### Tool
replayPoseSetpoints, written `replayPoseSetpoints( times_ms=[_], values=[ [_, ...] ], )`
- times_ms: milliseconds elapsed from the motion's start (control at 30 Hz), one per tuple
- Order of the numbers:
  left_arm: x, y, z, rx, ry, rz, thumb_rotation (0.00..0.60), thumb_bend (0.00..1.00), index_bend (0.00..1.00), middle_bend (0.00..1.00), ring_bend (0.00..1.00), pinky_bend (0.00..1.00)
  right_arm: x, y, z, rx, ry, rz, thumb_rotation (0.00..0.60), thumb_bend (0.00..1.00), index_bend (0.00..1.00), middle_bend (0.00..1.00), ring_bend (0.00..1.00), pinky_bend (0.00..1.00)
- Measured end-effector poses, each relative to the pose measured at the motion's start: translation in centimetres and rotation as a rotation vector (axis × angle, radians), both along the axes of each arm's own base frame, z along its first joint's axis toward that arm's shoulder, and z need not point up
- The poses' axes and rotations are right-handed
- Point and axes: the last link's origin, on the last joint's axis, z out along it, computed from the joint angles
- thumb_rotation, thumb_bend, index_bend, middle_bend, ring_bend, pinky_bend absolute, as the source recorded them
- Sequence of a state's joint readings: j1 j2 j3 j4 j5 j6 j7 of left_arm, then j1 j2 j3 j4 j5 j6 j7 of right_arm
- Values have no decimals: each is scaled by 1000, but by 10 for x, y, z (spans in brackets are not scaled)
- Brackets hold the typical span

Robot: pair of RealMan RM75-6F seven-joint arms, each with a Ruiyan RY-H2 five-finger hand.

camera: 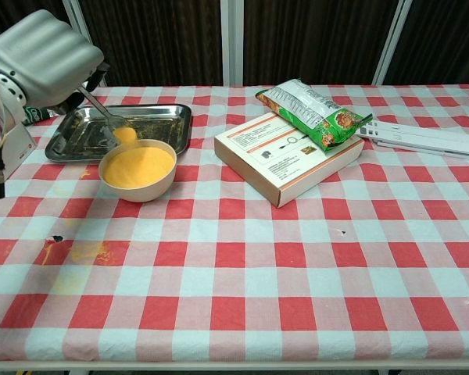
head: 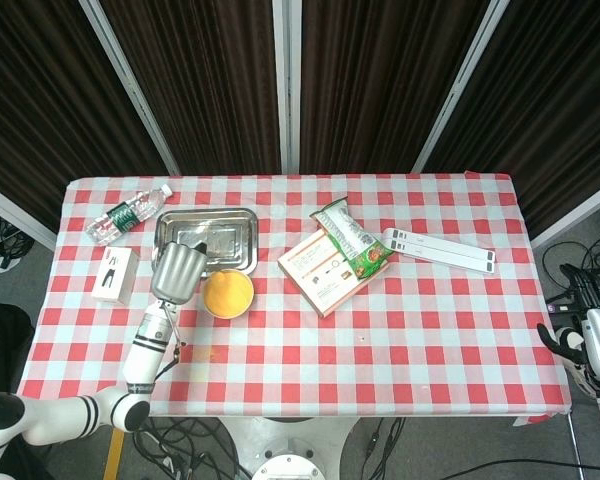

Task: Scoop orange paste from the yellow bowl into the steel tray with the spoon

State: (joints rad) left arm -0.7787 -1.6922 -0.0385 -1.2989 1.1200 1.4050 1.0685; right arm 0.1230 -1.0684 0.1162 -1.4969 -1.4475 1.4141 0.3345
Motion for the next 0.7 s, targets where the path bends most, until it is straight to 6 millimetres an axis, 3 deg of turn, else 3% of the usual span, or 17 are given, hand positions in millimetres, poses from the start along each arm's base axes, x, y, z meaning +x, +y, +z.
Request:
replayPoseSetpoints(
  times_ms=[467, 700],
  values=[
    [6, -11, -8, 74, 269, -266, 600, 461, 706, 986, 954, 967, 4, -1, 2, -2, 2, 9, 600, 233, 11, 66, 0, 62],
    [6, -10, -12, 90, 280, -269, 600, 461, 712, 997, 955, 967, 4, -1, 2, -2, 5, 10, 600, 233, 11, 66, 0, 62]
  ],
)
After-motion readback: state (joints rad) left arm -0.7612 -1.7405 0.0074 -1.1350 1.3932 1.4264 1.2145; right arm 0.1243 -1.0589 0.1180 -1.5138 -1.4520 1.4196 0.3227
